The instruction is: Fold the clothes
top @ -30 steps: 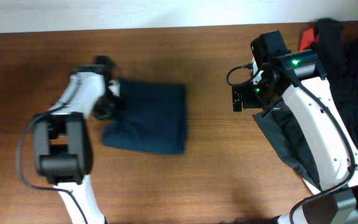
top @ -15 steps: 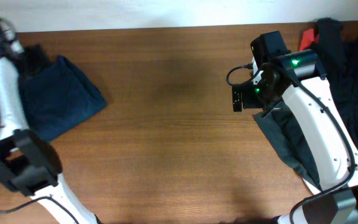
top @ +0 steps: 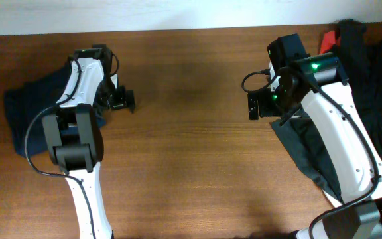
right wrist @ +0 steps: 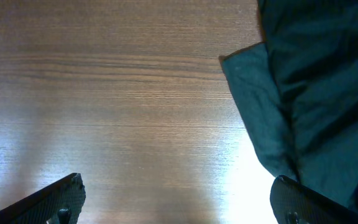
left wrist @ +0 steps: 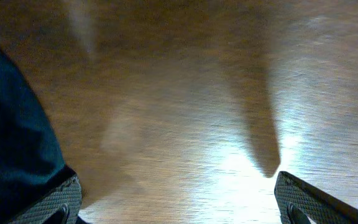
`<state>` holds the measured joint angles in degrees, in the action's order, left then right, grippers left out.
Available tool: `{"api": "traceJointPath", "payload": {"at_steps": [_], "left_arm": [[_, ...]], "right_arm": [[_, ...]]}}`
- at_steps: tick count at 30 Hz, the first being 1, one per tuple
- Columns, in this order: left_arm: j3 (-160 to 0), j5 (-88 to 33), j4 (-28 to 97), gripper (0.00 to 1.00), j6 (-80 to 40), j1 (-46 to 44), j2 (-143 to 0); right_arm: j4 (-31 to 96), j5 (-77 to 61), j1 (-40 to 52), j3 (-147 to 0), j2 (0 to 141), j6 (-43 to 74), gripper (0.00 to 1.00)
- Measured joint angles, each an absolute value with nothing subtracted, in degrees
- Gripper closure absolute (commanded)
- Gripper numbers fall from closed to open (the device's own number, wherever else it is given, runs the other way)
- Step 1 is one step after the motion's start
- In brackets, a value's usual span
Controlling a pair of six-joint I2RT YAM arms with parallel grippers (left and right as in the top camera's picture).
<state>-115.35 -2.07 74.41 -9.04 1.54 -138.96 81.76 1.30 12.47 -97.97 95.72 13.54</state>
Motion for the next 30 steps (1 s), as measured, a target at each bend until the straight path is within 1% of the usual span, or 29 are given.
{"api": "traceJointPath", "payload": {"at_steps": [3,5,7,9,11,13,15,17,19,21,22,23,24,25,26,27,28,30], "left_arm": [[-112.3,-2.6,80.2,0.01,-10.1,4.1,-138.4],[-112.0,0.6,83.5,0.01,-12.2,5.0,-138.4],[-112.0,3.1,84.2,0.01,-13.4,4.9,-138.3],[-112.0,5.7,83.4,0.01,-12.6,2.7,-138.0],[-112.1,6.2,84.4,0.01,-11.3,-4.8,-137.8],[-112.0,3.2,90.7,0.01,-10.9,-10.9,-138.2],[-112.0,0.4,94.8,0.01,-10.9,-12.0,-138.2],[-111.6,-0.5,96.5,0.01,-10.9,-11.8,-135.0],[-108.0,-1.2,95.8,0.01,-10.9,-11.9,-126.2],[-100.1,-0.7,91.6,0.01,-11.4,-11.9,-111.4],[-95.6,0.1,87.3,0.01,-12.2,-11.9,-105.6],[-86.9,1.4,81.1,0.01,-13.5,-11.9,-92.9],[-81.4,2.0,73.2,0.01,-13.8,-11.9,-85.7],[-74.0,3.1,65.8,0.01,-14.2,-11.9,-76.9],[-67.5,4.8,61.5,0.01,-14.6,-11.9,-67.0],[-62.2,6.1,57.8,0.01,-14.6,-11.9,-56.9],[-59.0,7.9,55.1,0.01,-15.0,-11.9,-52.1],[-47.6,17.9,49.2,0.01,-19.8,-11.9,-38.7]], "right_arm": [[82.1,1.3,12.5,-98.0,95.7,13.5,0.01],[82.1,1.3,12.5,-98.0,95.7,13.5,0.01],[82.1,1.3,12.5,-98.0,95.7,13.5,0.01],[79.2,-0.6,12.4,-98.0,96.0,13.5,0.01],[78.3,-4.3,11.5,-98.0,97.2,13.5,0.01],[83.4,-7.8,7.0,-98.0,98.2,13.6,0.01],[89.3,-8.9,1.6,-98.0,98.5,12.9,0.01],[96.0,-9.3,-1.1,-98.1,98.5,10.0,0.01],[96.3,-9.4,-1.1,-96.6,98.0,8.8,0.01],[89.6,-9.4,-0.8,-90.2,93.2,8.4,0.01],[85.3,-9.4,-0.7,-85.3,88.3,8.4,0.01],[81.4,-9.5,-0.7,-79.1,80.8,8.3,0.01],[73.2,-9.6,-0.7,-73.1,74.3,8.3,0.01],[68.5,-9.5,-0.7,-66.9,67.6,8.1,0.01],[61.5,-8.8,-0.6,-60.2,60.2,8.1,0.01],[60.5,-8.2,-0.7,-57.4,56.2,8.0,0.01],[58.2,-7.6,-0.7,-55.6,53.8,8.0,0.01],[56.4,-3.5,-0.7,-53.6,48.4,7.9,0.01]]}}
